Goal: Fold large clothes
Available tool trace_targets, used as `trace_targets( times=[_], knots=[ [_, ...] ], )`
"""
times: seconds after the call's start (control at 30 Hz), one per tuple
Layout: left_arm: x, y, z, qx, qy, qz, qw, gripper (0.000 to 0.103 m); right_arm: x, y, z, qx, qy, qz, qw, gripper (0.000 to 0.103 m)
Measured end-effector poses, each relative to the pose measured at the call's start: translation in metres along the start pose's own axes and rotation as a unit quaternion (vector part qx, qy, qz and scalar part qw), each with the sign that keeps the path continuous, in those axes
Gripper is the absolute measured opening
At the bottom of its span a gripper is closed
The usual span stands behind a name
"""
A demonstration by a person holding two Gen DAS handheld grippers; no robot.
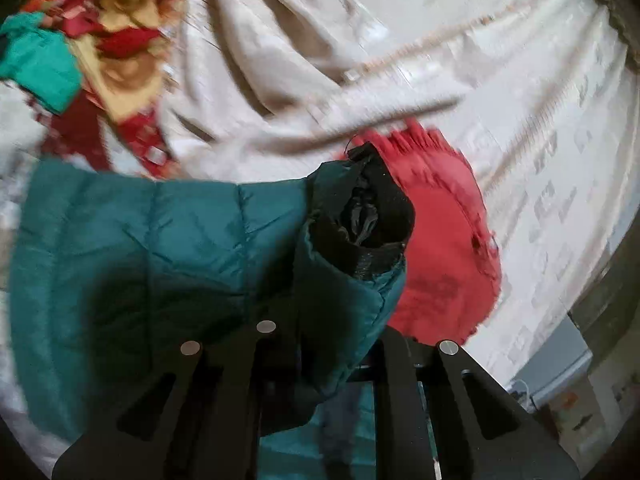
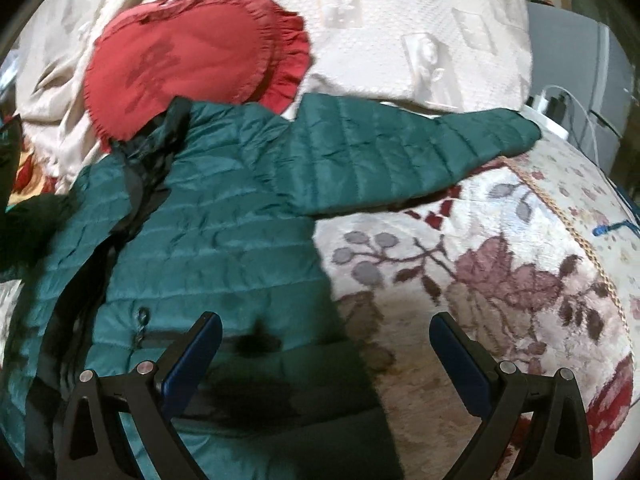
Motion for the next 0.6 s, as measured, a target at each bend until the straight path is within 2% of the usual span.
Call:
trace_targets(
  times=[0.13, 0.27, 0.33, 0.5, 0.6],
  knots=[
    [-0.047, -0.036, -0.045, -0.019, -0.042, 0.038, 0.9982, 0.011, -0.013, -0.001, -0.006, -0.018, 0.003, 0.022, 1.000, 0.103],
    [-0.096, -0.093, -0.080, -0.036, -0.085, 0.098, 0.9908, 0.011, -0.023, -0.004, -0.005, -0.018, 0.005, 0.041, 0.999, 0.102],
    [-0.118, -0.121, -0.087, -0.027, -0.102, 0.125, 0.9865, 0.011, -0.026, -0.006, -0.005, -0.017, 0.003, 0.047, 0.999, 0.103],
    [-0.148, -0.166, -0.097, -0.008, -0.145, 0.185, 0.9720, 0.011, -0.033, -0.009, -0.006, -0.017, -0.002, 0.058, 0.998, 0.103],
    [-0.156, -0.180, -0.111, -0.017, -0.191, 0.225, 0.9554, 0.011, -0.036, -0.009, -0.007, -0.019, -0.005, 0.061, 0.998, 0.102]
  ],
)
Point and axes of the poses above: each gripper's, at about its wrist camera, not at the fingertips, and x roughly against the way its jaws point, z to its left, y to its top, the point moved 4 cm from there along -x, roughly the way its jaws point, and after that the axes turned 6 degrees about y, right-handed, at the moved point
